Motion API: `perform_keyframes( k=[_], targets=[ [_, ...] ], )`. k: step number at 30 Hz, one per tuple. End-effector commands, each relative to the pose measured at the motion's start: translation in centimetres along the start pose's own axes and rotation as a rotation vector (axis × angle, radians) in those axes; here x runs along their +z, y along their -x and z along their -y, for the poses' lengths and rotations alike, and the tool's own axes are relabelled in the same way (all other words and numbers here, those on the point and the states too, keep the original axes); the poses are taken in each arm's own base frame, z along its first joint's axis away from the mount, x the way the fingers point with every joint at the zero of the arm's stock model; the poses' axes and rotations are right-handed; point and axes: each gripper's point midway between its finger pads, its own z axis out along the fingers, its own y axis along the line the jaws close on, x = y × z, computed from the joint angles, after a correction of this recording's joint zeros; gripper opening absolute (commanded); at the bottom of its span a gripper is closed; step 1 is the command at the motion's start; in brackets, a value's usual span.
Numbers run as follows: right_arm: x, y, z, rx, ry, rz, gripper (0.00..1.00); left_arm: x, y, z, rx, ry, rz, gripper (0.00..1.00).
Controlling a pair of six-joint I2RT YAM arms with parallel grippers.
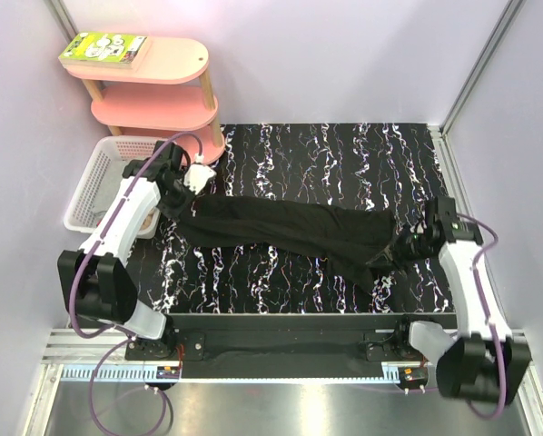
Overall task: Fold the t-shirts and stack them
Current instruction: Fold the other side of the tshirt into a rectangle
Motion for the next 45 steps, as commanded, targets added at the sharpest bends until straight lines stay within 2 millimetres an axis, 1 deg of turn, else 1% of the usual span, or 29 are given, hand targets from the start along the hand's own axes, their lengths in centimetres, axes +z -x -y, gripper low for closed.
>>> perform_keyframes(
  k=[1,3,7,8,9,11,14,16,19,21,24,26,27,28,29,30,31,32,33,34,35,36,38,39,41,42,43,44,45],
  targets=[
    [-1.8,-3.3,1.4,-0.009,-0.003,-0.01,0.0,-0.7,-2.8,2.5,0.029,-0.086,-0.05,0.0],
    [-2.1,-4.3,2.6,-0.012,-0.043,-0.019,0.0,-0.4,-4.0,3.2,0.033,-0.102,-0.074,0.0],
    [-2.6,-6.2,4.1,-0.015,-0.062,-0.034,0.0,-0.1,-5.6,4.0,0.048,-0.124,-0.118,0.0],
    [-2.9,-6.5,4.5,-0.022,-0.069,-0.022,0.0,-0.2,-6.0,4.2,0.053,-0.127,-0.127,0.0],
    [-3.2,-7.5,5.1,-0.013,-0.094,-0.046,0.0,-0.3,-6.2,4.1,0.062,-0.124,-0.133,0.0],
    [-3.9,-8.2,5.7,-0.031,-0.105,-0.04,0.0,-0.7,-6.8,4.2,0.077,-0.124,-0.15,0.0],
    [-4.8,-10.1,6.7,-0.014,-0.137,-0.079,0.0,-1.3,-7.9,4.4,0.097,-0.112,-0.171,0.0],
    [-5.0,-10.7,7.2,-0.022,-0.148,-0.093,0.0,-1.5,-8.6,4.5,0.112,-0.108,-0.185,0.0],
    [-4.9,-11.6,6.6,-0.018,-0.102,-0.141,0.0,-1.5,-9.9,4.3,0.128,-0.088,-0.214,0.0],
    [-5.0,-11.6,6.5,-0.021,-0.102,-0.151,0.0,-1.5,-10.4,3.9,0.129,-0.079,-0.231,0.0],
    [-4.4,-10.4,6.3,-0.014,-0.137,-0.168,0.0,-1.2,-9.7,3.1,0.114,-0.072,-0.211,0.0],
    [-3.9,-8.5,5.0,-0.033,-0.105,-0.127,0.0,-0.1,-8.0,2.1,0.098,-0.06,-0.181,0.0],
    [-3.5,-7.6,4.4,-0.02,-0.111,-0.133,0.0,1.2,-7.5,1.8,0.087,-0.084,-0.209,0.0],
    [-3.2,-6.0,3.7,-0.031,-0.101,-0.09,0.0,1.0,-5.5,0.7,0.062,-0.065,-0.177,0.0],
    [-3.2,-4.9,2.8,-0.03,-0.091,-0.062,0.0,1.4,-4.4,0.0,0.047,-0.065,-0.17,0.0],
    [-2.8,-4.0,2.5,-0.012,-0.106,-0.06,0.0,2.9,-3.7,-0.4,0.036,-0.088,-0.198,0.0],
    [-2.4,-2.6,1.9,-0.021,-0.096,-0.023,0.0,2.6,-1.3,-1.5,0.029,-0.076,-0.143,0.0],
    [-2.1,-1.7,1.5,-0.009,-0.097,-0.008,0.0,3.2,0.0,-2.2,0.013,-0.067,-0.126,0.0],
    [-1.4,-0.8,1.5,0.009,-0.118,-0.013,0.0,5.0,0.4,-2.7,0.006,-0.087,-0.161,0.0],
    [-0.9,0.4,1.3,0.002,-0.123,0.014,0.0,4.8,2.4,-4.1,-0.005,-0.055,-0.125,0.0],
    [-0.7,1.2,1.2,0.012,-0.131,0.024,0.0,5.4,3.3,-4.7,-0.008,-0.05,-0.125,0.0],
    [0.1,2.1,1.3,0.026,-0.154,0.013,0.0,6.6,4.7,-5.6,-0.009,-0.046,-0.122,0.0],
    [0.6,4.2,0.8,0.026,-0.16,0.053,0.0,7.6,6.2,-6.2,-0.007,-0.037,-0.115,0.0],
    [1.3,5.4,1.3,0.042,-0.2,0.062,0.0,8.5,7.3,-6.7,-0.006,-0.035,-0.109,0.0],
    [1.8,7.7,0.9,0.045,-0.201,0.098,0.0,9.5,7.7,-7.0,0.016,-0.008,-0.138,0.0],
    [2.7,8.8,1.6,0.067,-0.241,0.093,0.0,10.5,7.8,-6.9,0.024,-0.011,-0.157,0.0],
    [3.2,9.8,1.5,0.073,-0.245,0.102,0.0,10.9,7.8,-6.8,0.03,-0.011,-0.167,0.0],
    [3.6,10.6,1.0,0.081,-0.237,0.106,0.05,11.3,7.8,-6.6,0.034,-0.013,-0.174,0.0],
    [4.5,11.3,1.5,0.097,-0.26,0.087,0.12,12.0,7.6,-6.4,0.031,-0.018,-0.187,0.1]
  ],
)
